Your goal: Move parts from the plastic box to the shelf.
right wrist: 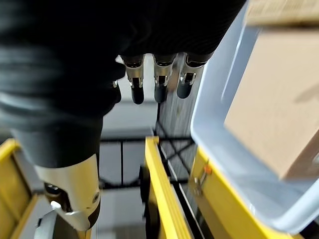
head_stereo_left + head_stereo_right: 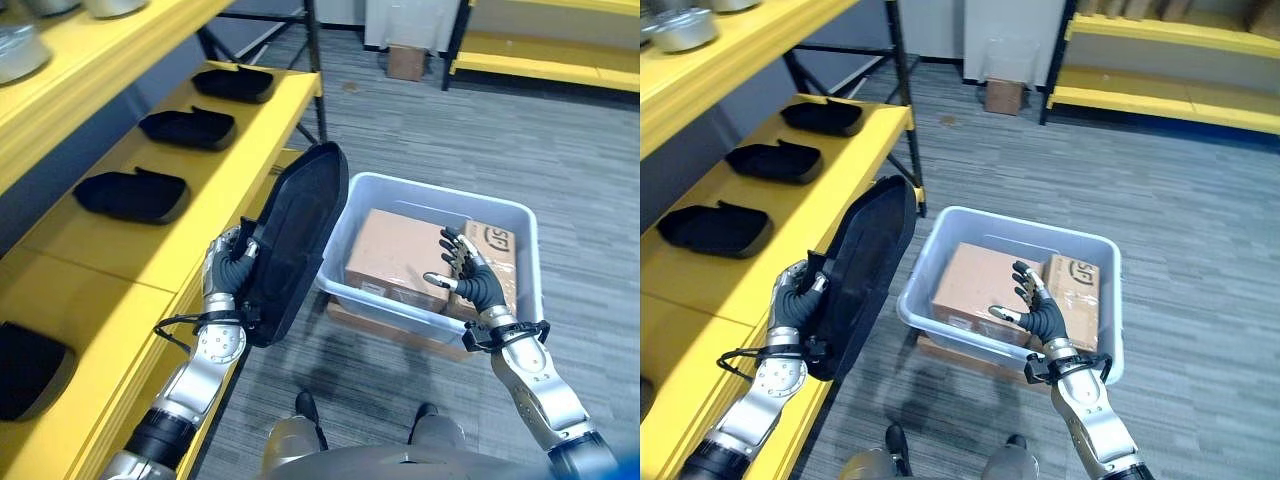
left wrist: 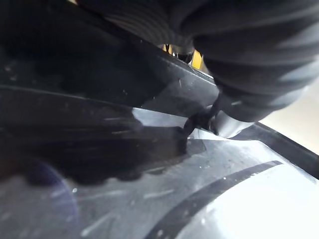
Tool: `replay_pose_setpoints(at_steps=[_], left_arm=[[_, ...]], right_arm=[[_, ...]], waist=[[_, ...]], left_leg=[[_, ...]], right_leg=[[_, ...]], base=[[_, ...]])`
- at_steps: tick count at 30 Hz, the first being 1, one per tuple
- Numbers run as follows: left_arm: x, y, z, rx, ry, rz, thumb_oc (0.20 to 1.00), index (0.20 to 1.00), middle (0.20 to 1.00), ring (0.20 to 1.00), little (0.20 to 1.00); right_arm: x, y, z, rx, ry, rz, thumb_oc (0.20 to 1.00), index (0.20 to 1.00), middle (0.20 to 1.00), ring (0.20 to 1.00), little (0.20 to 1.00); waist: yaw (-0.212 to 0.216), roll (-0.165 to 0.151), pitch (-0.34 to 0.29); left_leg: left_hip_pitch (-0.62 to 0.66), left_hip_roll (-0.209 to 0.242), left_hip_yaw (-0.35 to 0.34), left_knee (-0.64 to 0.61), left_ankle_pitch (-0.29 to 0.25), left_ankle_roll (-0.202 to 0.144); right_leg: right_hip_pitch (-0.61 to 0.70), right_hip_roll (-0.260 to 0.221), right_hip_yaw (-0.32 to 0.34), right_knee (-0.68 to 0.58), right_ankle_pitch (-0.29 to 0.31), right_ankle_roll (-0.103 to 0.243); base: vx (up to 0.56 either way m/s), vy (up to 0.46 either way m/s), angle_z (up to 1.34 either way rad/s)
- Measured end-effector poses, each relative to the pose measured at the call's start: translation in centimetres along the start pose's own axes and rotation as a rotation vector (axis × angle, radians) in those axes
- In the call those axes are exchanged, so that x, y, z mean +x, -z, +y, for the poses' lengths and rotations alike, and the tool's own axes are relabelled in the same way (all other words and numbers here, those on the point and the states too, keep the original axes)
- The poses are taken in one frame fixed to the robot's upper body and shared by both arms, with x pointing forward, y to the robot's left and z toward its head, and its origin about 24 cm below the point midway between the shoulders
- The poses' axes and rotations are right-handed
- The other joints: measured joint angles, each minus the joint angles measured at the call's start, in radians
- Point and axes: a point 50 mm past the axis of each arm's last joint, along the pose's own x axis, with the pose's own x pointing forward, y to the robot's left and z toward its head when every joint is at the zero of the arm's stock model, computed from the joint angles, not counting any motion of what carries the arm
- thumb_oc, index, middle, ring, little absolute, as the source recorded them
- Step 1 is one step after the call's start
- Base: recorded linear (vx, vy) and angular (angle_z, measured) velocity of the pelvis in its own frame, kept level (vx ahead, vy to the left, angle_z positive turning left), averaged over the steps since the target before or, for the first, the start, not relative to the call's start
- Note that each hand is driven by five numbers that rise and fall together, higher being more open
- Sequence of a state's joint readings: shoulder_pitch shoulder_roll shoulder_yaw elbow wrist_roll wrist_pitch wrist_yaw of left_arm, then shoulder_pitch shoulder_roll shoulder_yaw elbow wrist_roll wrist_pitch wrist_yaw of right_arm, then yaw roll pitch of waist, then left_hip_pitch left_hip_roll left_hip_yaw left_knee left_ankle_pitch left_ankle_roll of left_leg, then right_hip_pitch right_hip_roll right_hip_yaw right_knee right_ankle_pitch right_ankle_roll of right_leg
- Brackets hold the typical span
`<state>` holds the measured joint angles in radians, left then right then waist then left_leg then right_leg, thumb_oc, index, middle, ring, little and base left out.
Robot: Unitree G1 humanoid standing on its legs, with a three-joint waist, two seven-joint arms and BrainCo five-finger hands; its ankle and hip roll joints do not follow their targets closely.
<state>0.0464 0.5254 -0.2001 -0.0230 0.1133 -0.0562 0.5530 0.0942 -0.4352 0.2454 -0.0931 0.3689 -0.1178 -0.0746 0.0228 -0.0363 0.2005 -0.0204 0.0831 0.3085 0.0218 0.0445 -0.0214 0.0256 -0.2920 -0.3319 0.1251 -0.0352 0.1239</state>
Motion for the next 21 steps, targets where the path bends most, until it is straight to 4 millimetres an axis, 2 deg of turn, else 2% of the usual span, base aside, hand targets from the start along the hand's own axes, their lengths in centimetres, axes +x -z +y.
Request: replay_pose_setpoints(at_steps=[2, 4, 9, 12, 14, 15, 16, 17, 18, 19, 21], left_arm=[[0.2, -0.4, 0.7, 0.025, -0.011, -0.042, 0.200, 0.200, 0.200, 0.200, 0.200], [0.4, -0.5, 1.1, 0.042, 0.001, -0.067, 0.200, 0.200, 0.200, 0.200, 0.200], [0.2, -0.5, 1.2, 0.013, 0.055, -0.057, 0.200, 0.200, 0.200, 0.200, 0.200], [-0.1, 0.0, 1.3, -0.018, 0.079, -0.026, 0.200, 0.200, 0.200, 0.200, 0.200], [-0.5, 0.2, 0.9, -0.046, 0.095, 0.001, 0.200, 0.200, 0.200, 0.200, 0.200], [-0.5, 0.1, 0.6, -0.058, 0.102, -0.001, 0.200, 0.200, 0.200, 0.200, 0.200], [-0.2, -0.2, 0.3, -0.085, 0.112, -0.005, 0.200, 0.200, 0.200, 0.200, 0.200], [-0.2, -0.4, -0.1, -0.113, 0.119, -0.003, 0.200, 0.200, 0.200, 0.200, 0.200], [-0.4, -0.3, -0.2, -0.123, 0.126, 0.009, 0.200, 0.200, 0.200, 0.200, 0.200], [-0.9, 0.1, -0.2, -0.123, 0.131, 0.028, 0.200, 0.200, 0.200, 0.200, 0.200], [-1.8, 0.8, -0.4, -0.129, 0.143, 0.067, 0.200, 0.200, 0.200, 0.200, 0.200]], right_arm=[[0.3, -0.4, 0.3, 0.005, -0.012, -0.019, 1.000, 1.000, 1.000, 1.000, 1.000], [0.5, -0.7, 0.3, 0.013, -0.023, -0.036, 1.000, 1.000, 1.000, 1.000, 1.000], [0.4, -0.3, 1.3, 0.106, -0.101, 0.013, 1.000, 1.000, 1.000, 1.000, 1.000], [0.5, 0.0, 2.6, 0.192, -0.150, 0.025, 1.000, 1.000, 1.000, 1.000, 1.000], [0.3, 0.2, 2.9, 0.206, -0.156, 0.032, 1.000, 1.000, 1.000, 1.000, 1.000], [0.1, 0.4, 2.9, 0.210, -0.154, 0.039, 1.000, 1.000, 1.000, 1.000, 1.000], [0.0, 0.5, 2.8, 0.229, -0.147, 0.045, 1.000, 1.000, 1.000, 1.000, 1.000], [-0.2, 0.6, 2.7, 0.233, -0.144, 0.051, 1.000, 1.000, 1.000, 1.000, 1.000], [-0.2, 0.6, 2.6, 0.227, -0.145, 0.052, 1.000, 1.000, 1.000, 1.000, 1.000], [-0.1, 0.5, 2.4, 0.218, -0.148, 0.050, 1.000, 1.000, 1.000, 1.000, 1.000], [-0.1, 0.3, 1.8, 0.203, -0.142, 0.051, 1.000, 1.000, 1.000, 1.000, 1.000]], waist=[[0.033, -0.016, -0.003], [0.046, -0.023, -0.003], [0.049, -0.048, -0.004], [0.054, -0.071, 0.005], [0.046, -0.067, 0.011], [0.040, -0.057, 0.015], [0.025, -0.057, 0.016], [0.021, -0.058, 0.017], [0.030, -0.059, 0.016], [0.038, -0.057, 0.013], [0.033, -0.049, 0.015]], left_leg=[[-0.002, -0.013, -0.006, -0.001, 0.004, 0.011], [-0.002, -0.024, -0.014, -0.001, 0.004, 0.013], [0.011, -0.017, -0.009, -0.024, -0.005, 0.014], [0.027, -0.013, 0.028, -0.050, -0.005, 0.020], [0.041, -0.017, 0.009, -0.080, 0.002, 0.038], [0.048, -0.018, -0.018, -0.092, 0.022, 0.050], [0.046, -0.013, -0.060, -0.113, 0.040, 0.057], [0.039, -0.012, -0.096, -0.116, 0.053, 0.062], [0.041, -0.014, -0.096, -0.116, 0.055, 0.060], [0.041, -0.023, -0.098, -0.116, 0.056, 0.057], [0.036, -0.049, -0.134, -0.115, 0.070, 0.047]], right_leg=[[0.010, -0.007, -0.007, -0.020, 0.025, 0.005], [0.019, -0.010, -0.015, -0.025, 0.048, 0.001], [0.017, -0.009, -0.046, -0.027, 0.107, -0.007], [-0.005, -0.010, -0.099, -0.030, 0.170, 0.010], [-0.016, -0.005, -0.093, -0.006, 0.188, 0.027], [-0.022, 0.015, -0.059, 0.019, 0.144, 0.054], [-0.023, 0.077, 0.000, 0.051, 0.069, 0.069], [-0.021, 0.137, 0.028, 0.076, -0.001, 0.050], [-0.017, 0.165, 0.040, 0.065, -0.027, 0.020], [-0.008, 0.168, 0.040, 0.044, -0.035, 0.005], [0.042, 0.181, 0.115, -0.024, -0.067, 0.003]], base=[[-0.04, 0.173, 0.21], [-0.05, 0.169, 0.15], [-0.04, 0.104, -0.05], [-0.08, 0.073, -0.34], [-0.05, 0.004, 0.01], [-0.07, 0.008, 0.61], [-0.02, 0.022, 0.98], [-0.02, 0.013, 0.92], [0.00, 0.001, 0.53], [0.01, -0.004, 0.15], [0.03, -0.042, 0.45]])
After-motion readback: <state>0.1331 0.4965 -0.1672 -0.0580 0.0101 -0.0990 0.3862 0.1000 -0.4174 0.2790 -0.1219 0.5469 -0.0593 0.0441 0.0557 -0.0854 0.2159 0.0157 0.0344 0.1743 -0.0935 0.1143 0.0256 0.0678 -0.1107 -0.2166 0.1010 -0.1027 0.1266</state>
